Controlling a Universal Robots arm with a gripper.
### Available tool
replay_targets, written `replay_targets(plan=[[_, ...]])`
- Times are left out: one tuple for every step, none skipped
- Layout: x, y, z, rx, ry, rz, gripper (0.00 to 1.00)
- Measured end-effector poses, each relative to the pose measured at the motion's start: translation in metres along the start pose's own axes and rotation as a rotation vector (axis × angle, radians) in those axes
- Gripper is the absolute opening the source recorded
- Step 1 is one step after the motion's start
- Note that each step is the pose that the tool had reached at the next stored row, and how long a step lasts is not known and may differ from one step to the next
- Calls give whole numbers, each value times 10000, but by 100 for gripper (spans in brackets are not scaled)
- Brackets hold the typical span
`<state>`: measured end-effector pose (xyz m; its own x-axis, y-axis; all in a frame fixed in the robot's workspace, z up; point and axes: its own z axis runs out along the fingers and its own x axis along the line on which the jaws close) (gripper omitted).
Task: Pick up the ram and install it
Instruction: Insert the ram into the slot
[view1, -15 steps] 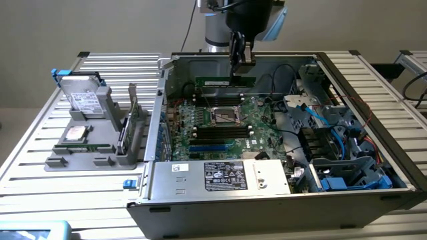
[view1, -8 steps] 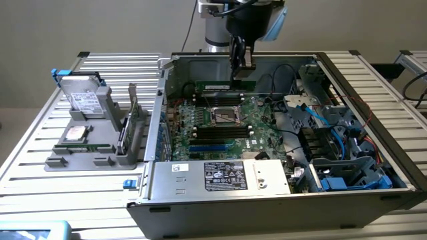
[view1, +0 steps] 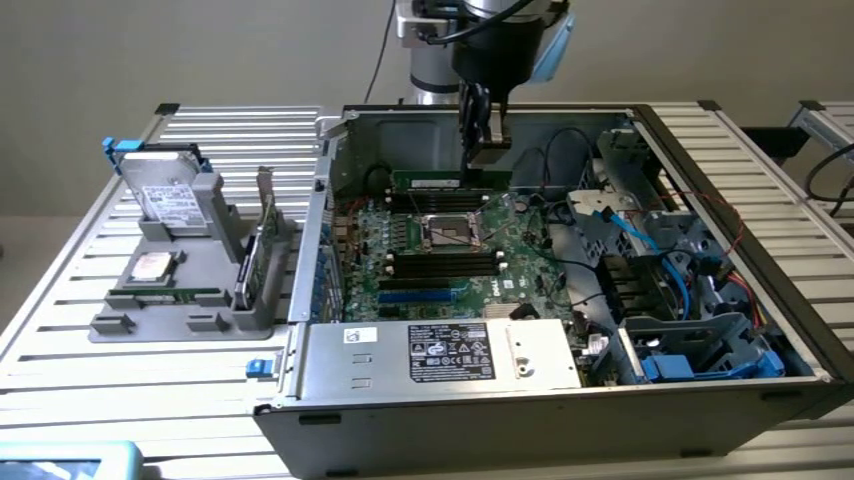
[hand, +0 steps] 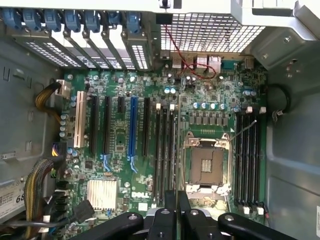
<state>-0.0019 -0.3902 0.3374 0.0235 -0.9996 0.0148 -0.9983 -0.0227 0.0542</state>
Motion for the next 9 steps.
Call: replay_targets(plan=[[0, -1, 15, 4, 11, 1, 14], [-1, -2, 30, 9, 19, 1, 14], [-1, -3, 44, 16, 29, 2, 14], [-2, -4, 57, 27, 41, 3, 14], [-2, -4, 68, 47, 54, 5, 14], [-3, -5, 79, 73, 60, 5, 14], [-4, -6, 89, 100, 65, 5, 14], [-5, -6, 99, 129, 69, 6, 14], [-6, -7, 109, 161, 73, 7, 14]])
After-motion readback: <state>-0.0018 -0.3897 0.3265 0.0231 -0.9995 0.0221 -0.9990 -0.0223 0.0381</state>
